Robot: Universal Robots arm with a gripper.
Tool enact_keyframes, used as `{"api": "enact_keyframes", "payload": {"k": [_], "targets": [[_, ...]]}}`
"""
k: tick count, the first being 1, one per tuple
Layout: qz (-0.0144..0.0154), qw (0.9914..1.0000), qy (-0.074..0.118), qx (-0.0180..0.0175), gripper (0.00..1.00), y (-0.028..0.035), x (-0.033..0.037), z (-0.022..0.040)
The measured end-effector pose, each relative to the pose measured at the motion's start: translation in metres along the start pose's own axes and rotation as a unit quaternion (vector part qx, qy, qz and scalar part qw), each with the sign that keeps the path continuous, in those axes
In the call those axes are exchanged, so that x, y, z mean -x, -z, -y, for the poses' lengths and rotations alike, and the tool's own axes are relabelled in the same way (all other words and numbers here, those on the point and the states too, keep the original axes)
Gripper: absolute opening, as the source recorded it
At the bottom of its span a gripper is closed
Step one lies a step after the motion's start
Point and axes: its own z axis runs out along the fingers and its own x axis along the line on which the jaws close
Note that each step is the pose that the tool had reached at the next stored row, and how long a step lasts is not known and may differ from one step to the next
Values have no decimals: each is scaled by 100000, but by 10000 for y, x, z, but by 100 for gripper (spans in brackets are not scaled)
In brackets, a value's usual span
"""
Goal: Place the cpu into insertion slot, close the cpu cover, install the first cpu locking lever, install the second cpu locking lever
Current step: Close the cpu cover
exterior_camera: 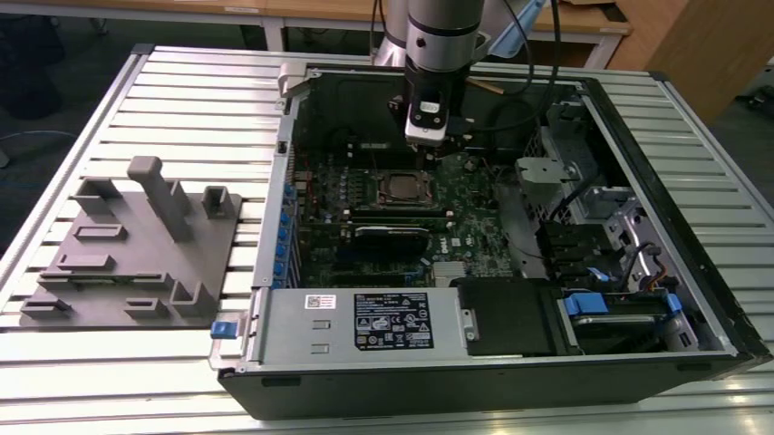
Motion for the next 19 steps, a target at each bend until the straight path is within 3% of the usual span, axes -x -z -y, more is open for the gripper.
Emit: {"api": "enact_keyframes", "payload": {"k": [14,19], "targets": [[-21,100000,253,1,10,0,0,0],[-174,99964,2691,59,10,-5,0,0]]}}
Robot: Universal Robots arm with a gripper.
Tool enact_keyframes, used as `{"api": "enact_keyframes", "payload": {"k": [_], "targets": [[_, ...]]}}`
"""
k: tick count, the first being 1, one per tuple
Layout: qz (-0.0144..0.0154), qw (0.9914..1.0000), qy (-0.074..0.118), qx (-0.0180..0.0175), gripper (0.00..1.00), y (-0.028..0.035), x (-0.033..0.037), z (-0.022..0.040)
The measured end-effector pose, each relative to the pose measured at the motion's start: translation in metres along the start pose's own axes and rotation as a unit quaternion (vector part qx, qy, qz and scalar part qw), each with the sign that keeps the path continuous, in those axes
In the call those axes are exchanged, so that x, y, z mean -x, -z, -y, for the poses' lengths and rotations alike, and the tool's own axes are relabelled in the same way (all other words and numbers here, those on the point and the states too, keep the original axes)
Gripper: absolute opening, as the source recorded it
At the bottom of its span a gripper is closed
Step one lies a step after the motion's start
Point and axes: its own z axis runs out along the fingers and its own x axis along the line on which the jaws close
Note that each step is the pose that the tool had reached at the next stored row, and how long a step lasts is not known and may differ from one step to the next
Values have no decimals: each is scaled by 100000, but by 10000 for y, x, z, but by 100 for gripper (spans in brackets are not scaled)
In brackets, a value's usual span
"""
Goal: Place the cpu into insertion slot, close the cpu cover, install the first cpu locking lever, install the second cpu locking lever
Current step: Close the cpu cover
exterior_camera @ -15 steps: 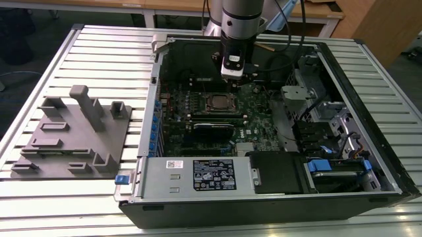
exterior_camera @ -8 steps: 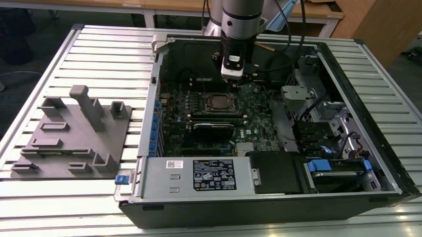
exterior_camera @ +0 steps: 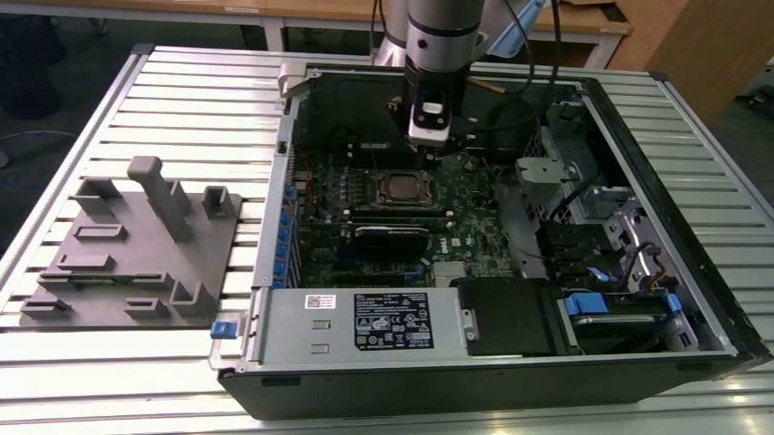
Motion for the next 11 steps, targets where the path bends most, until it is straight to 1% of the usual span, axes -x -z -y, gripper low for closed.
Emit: {"api": "enact_keyframes", "payload": {"k": [3,6,9,11], "targets": [[-144,99975,2248,45,10,-4,0,0],[-308,99879,4905,101,10,-9,0,1],[-478,99710,7594,152,10,-13,0,1],[-590,99556,9394,186,10,-16,0,1]]}}
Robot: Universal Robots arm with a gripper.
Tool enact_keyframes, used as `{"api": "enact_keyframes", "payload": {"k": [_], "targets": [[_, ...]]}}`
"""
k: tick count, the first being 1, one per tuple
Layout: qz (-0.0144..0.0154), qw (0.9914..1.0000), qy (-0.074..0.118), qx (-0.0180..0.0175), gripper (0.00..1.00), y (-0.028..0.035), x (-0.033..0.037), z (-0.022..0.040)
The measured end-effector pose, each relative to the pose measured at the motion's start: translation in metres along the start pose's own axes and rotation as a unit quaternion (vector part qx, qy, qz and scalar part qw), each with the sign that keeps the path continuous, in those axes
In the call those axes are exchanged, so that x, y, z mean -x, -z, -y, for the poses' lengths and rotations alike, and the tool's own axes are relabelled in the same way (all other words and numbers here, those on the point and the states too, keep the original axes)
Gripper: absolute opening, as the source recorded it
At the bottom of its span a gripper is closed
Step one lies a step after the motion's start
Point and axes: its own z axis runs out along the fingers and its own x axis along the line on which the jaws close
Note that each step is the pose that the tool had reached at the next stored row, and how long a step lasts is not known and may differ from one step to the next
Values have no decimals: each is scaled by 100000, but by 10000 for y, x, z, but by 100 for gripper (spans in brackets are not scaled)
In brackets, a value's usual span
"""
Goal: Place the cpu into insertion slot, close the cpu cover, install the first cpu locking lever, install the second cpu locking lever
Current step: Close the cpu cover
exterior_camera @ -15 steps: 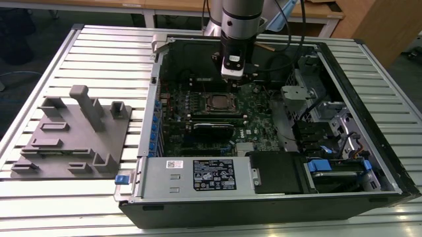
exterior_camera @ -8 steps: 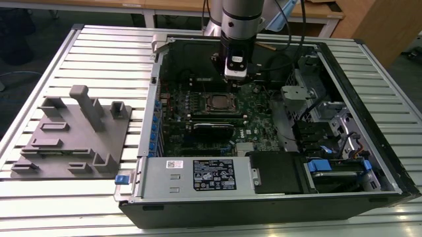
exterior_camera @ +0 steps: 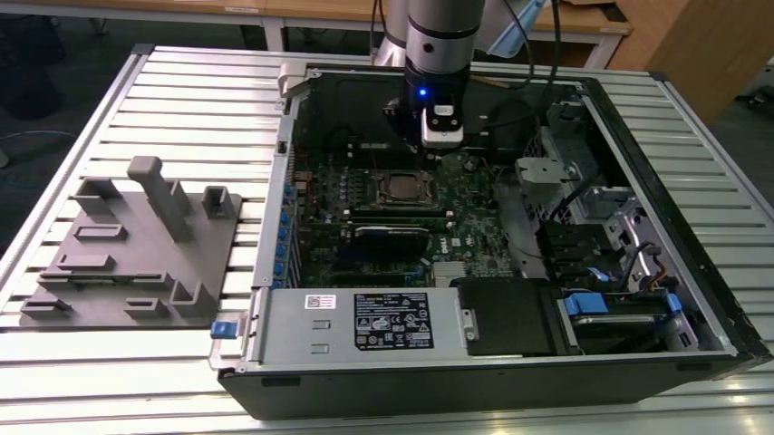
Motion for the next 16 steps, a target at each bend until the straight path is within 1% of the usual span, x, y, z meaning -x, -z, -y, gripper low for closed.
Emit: {"api": "enact_keyframes", "payload": {"k": [3,6,8,10,13,14,15,16], "targets": [[-143,99966,2593,17,10,-5,0,1],[-201,99880,4901,-92,10,-11,0,0],[-205,99800,6308,-238,10,-14,0,1],[-185,99701,7718,-410,10,-17,0,1],[-143,99518,9784,-689,10,-22,0,1],[-93,99455,10390,-855,10,-23,0,2],[-29,99414,10760,-1035,10,-24,-1,2],[-8,99406,10824,-1093,10,-24,-1,2]]}}
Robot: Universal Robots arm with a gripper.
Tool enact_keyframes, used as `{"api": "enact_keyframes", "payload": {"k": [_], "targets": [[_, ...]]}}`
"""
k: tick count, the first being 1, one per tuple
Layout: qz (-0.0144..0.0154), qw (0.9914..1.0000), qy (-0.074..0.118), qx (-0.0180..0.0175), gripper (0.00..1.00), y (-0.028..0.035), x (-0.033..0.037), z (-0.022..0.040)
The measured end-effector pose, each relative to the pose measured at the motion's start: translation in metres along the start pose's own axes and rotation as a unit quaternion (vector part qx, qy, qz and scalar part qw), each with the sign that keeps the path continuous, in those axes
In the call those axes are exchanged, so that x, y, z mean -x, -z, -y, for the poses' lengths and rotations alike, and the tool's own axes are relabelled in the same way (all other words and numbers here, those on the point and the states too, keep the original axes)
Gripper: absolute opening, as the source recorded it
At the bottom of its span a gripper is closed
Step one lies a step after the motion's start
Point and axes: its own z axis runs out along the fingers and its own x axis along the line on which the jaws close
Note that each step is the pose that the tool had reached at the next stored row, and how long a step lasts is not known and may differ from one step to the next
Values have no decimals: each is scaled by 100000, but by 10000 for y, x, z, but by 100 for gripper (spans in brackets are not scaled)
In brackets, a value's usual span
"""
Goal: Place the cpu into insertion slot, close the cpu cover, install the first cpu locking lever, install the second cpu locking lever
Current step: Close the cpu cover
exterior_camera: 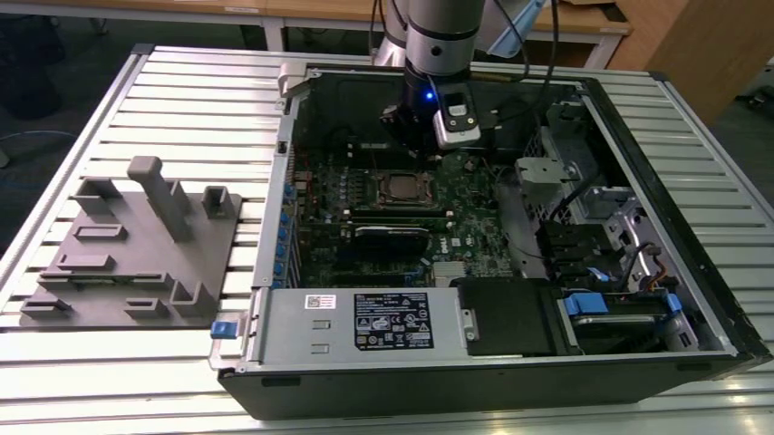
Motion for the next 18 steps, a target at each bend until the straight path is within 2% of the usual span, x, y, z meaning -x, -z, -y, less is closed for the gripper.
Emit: {"api": "enact_keyframes", "payload": {"k": [8,14,18], "targets": [[-2,100000,306,-24,10,-41,-10,9],[13,99998,691,5,10,-49,-67,56],[-11,99991,1377,34,10,-74,-70,76]]}}
